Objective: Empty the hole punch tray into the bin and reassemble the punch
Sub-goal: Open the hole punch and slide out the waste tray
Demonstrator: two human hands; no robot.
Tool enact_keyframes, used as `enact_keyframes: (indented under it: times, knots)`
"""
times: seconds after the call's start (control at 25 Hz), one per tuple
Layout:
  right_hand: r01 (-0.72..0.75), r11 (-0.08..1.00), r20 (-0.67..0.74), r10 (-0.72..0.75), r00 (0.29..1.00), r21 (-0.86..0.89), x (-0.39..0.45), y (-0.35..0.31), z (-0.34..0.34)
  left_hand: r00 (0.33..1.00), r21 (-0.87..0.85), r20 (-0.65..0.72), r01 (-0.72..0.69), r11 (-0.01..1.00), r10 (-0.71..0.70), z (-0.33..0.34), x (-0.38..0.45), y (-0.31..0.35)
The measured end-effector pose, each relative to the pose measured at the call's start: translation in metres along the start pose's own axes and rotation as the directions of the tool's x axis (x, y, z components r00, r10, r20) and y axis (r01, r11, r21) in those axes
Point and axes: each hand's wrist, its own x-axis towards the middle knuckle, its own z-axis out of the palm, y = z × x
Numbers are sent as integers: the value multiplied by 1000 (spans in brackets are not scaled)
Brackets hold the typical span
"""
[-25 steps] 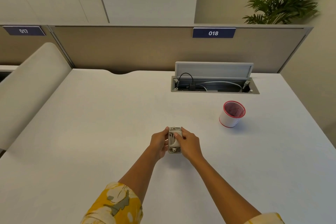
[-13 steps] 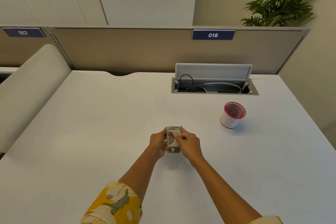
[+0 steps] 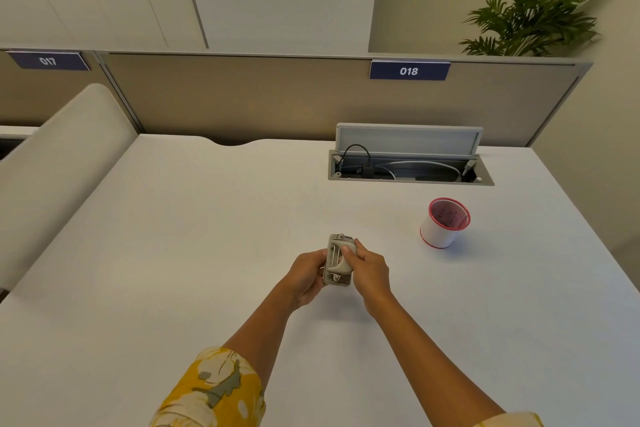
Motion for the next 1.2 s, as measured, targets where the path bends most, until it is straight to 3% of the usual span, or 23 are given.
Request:
enact_keyframes:
  times: [0.12,0.96,1.2]
  knots:
    - [-25,998,-38,28,999,56,1,-1,2,998,23,54,12,1000,-13,-1,-3,-2]
    - [7,993,-31,-4,1000,115,5,-2,-7,998,-7,-63,0,1000,0,1,1,-1]
    - [11,976,-59,1,998,216,18,3,-12,993,-27,-122,1,1000,-4,-2,1,-1]
